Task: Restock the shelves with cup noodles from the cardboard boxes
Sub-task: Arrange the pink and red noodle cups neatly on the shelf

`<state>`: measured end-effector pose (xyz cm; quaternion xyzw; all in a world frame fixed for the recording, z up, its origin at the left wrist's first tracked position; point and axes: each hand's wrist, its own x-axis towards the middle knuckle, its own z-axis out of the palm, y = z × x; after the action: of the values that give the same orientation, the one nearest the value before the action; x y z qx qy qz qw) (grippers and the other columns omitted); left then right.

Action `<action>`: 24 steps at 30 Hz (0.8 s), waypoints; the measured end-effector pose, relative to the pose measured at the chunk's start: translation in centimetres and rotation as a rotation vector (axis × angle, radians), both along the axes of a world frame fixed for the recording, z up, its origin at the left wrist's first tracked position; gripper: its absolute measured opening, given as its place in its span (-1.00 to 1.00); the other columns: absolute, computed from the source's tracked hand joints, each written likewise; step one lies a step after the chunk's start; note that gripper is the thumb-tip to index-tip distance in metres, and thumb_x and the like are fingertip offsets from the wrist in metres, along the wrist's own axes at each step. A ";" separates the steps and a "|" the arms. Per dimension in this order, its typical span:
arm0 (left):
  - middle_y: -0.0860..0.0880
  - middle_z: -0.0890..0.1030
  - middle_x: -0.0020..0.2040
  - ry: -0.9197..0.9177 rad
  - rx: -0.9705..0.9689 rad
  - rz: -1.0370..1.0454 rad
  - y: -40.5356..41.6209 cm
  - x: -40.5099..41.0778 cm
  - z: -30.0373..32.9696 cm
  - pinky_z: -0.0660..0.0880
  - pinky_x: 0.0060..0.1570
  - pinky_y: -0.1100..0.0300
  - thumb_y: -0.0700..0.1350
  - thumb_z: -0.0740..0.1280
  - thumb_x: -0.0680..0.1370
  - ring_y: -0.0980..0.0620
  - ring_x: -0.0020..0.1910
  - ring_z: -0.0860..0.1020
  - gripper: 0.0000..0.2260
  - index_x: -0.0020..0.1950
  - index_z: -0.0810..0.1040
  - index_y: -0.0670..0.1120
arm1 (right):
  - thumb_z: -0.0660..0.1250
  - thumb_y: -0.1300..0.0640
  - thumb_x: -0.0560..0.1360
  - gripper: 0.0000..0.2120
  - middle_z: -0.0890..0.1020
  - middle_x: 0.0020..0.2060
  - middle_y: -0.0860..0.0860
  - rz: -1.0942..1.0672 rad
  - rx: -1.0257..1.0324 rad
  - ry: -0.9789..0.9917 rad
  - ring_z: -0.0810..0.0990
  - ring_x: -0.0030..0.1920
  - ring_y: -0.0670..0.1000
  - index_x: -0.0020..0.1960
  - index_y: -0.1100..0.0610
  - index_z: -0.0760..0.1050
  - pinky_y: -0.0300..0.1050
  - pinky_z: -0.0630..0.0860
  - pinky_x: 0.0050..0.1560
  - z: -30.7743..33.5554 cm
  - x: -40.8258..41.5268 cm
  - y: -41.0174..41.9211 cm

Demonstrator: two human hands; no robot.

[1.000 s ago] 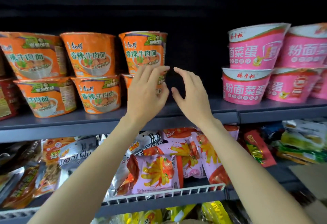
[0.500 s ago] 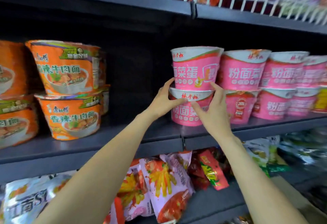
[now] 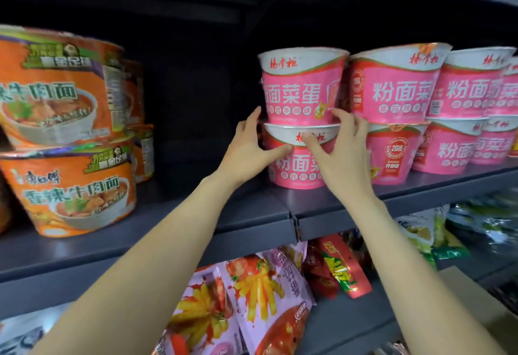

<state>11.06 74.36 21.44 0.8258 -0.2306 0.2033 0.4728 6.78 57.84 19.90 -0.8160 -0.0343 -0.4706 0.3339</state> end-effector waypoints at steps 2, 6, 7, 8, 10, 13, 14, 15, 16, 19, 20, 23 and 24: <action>-0.07 0.20 0.51 0.100 -0.070 -0.053 -0.1 0.1 0.1 0.31 0.37 0.07 -0.05 0.42 0.47 -0.02 0.42 0.30 -0.16 0.57 -0.07 0.00 | 0.35 -0.01 0.50 -0.53 0.33 0.26 0.10 -0.046 -0.019 -0.071 0.52 0.11 0.13 0.33 0.10 0.32 -0.16 0.37 0.02 -0.3 -0.2 0.2; -0.07 0.28 0.48 0.199 -0.104 -0.082 -0.2 0.0 0.0 0.35 0.32 0.10 -0.17 0.35 0.51 0.01 0.38 0.34 -0.24 0.57 -0.06 -0.05 | 0.37 0.10 0.49 -0.64 0.43 0.16 0.12 -0.065 -0.007 -0.160 0.54 -0.03 0.06 0.23 0.15 0.39 -0.07 0.49 -0.04 -0.8 -0.4 0.5; -0.07 0.32 0.45 0.170 -0.110 -0.058 -0.2 0.0 0.0 0.38 0.28 0.12 -0.17 0.35 0.50 0.01 0.35 0.38 -0.26 0.56 -0.01 -0.06 | 0.37 0.10 0.49 -0.64 0.44 0.16 0.11 -0.042 0.008 -0.157 0.53 -0.04 0.03 0.23 0.15 0.39 -0.04 0.52 -0.03 -0.8 -0.3 0.5; -0.06 0.37 0.42 0.134 -0.113 -0.025 -0.1 0.0 -0.1 0.41 0.24 0.13 -0.16 0.36 0.49 0.01 0.30 0.43 -0.29 0.54 0.05 -0.07 | 0.38 0.09 0.48 -0.62 0.44 0.17 0.10 -0.014 0.019 -0.143 0.53 -0.04 0.02 0.24 0.15 0.38 -0.02 0.54 -0.01 -0.7 -0.2 0.4; -0.02 0.46 0.32 0.053 -0.109 0.041 0.0 -0.1 -0.3 0.48 0.13 0.17 -0.12 0.39 0.47 0.05 0.17 0.51 -0.37 0.48 0.19 -0.04 | 0.39 0.05 0.48 -0.53 0.43 0.22 0.10 0.051 0.005 -0.078 0.52 0.05 0.06 0.31 0.15 0.34 -0.07 0.49 0.06 -0.6 0.5 0.4; 0.03 0.52 0.17 -0.130 -0.030 0.159 0.0 -0.4 -0.4 0.49 -0.06 0.30 -0.08 0.39 0.45 0.13 0.00 0.56 -0.54 0.32 0.36 -0.01 | 0.40 -0.04 0.47 -0.30 0.35 0.37 0.12 0.176 -0.009 0.084 0.44 0.28 0.09 0.47 0.16 0.16 -0.08 0.40 0.16 -0.1 2.2 0.2; 0.03 0.52 0.15 -0.180 -0.008 0.197 0.0 -0.3 -0.5 0.50 -0.03 0.26 -0.07 0.39 0.46 0.13 -0.02 0.56 -0.58 0.28 0.39 -0.01 | 0.38 -0.08 0.47 -0.24 0.32 0.40 0.14 0.175 -0.038 0.132 0.42 0.32 0.13 0.50 0.17 0.09 -0.02 0.40 0.21 0.2 2.8 0.2; 0.00 0.51 0.16 -0.206 0.008 0.227 0.0 -0.2 -0.4 0.51 0.00 0.20 -0.06 0.38 0.46 0.12 -0.01 0.56 -0.60 0.27 0.40 -0.02 | 0.35 -0.13 0.48 -0.19 0.29 0.42 0.18 0.127 -0.103 0.184 0.39 0.34 0.17 0.52 0.19 0.04 0.04 0.40 0.24 0.5 3.5 0.3; -0.02 0.49 0.18 -0.208 0.027 0.247 0.1 -0.1 -0.4 0.50 0.02 0.16 -0.04 0.37 0.47 0.09 0.02 0.55 -0.60 0.28 0.40 -0.02 | 0.30 -0.17 0.50 -0.17 0.26 0.44 0.21 0.038 -0.197 0.234 0.36 0.36 0.21 0.54 0.21 -0.01 0.08 0.39 0.26 0.8 4.0 0.4; -0.05 0.38 0.32 -0.202 0.193 0.303 0.2 0.4 -0.6 0.45 0.09 0.11 -0.03 0.33 0.50 -0.03 0.23 0.45 -0.51 0.42 0.32 0.00 | 0.24 -0.11 0.56 -0.27 0.24 0.39 0.25 -0.211 -0.423 0.211 0.34 0.32 0.25 0.54 0.22 0.01 0.04 0.43 0.19 1.4 4.5 1.6; -0.03 0.33 0.38 -0.209 0.260 0.333 0.3 0.5 -0.7 0.43 0.12 0.09 -0.04 0.31 0.51 -0.04 0.30 0.38 -0.48 0.46 0.28 0.02 | 0.27 -0.03 0.57 -0.34 0.25 0.36 0.24 -0.226 -0.443 0.156 0.38 0.27 0.24 0.52 0.21 0.07 0.02 0.47 0.13 1.3 4.7 2.0; 0.02 0.21 0.47 -0.204 0.379 0.390 0.6 0.8 -0.9 0.37 0.21 0.05 -0.06 0.30 0.52 -0.04 0.40 0.23 -0.41 0.52 0.17 0.06 | 0.31 0.24 0.53 -0.51 0.38 0.28 0.24 -0.144 -0.420 0.038 0.48 0.16 0.25 0.41 0.25 0.26 0.05 0.50 0.05 0.8 5.6 3.0; 0.04 0.18 0.50 -0.187 0.404 0.395 0.7 0.9 -0.9 0.35 0.27 0.02 -0.07 0.30 0.52 -0.04 0.42 0.19 -0.39 0.53 0.14 0.06 | 0.31 0.30 0.50 -0.55 0.42 0.24 0.24 -0.087 -0.408 0.028 0.50 0.14 0.26 0.37 0.26 0.32 0.07 0.49 0.05 0.7 6.0 3.1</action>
<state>12.00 75.01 20.55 0.9097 -0.1439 0.3166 0.2270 12.77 60.97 20.63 -0.8739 -0.0891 -0.4564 0.1417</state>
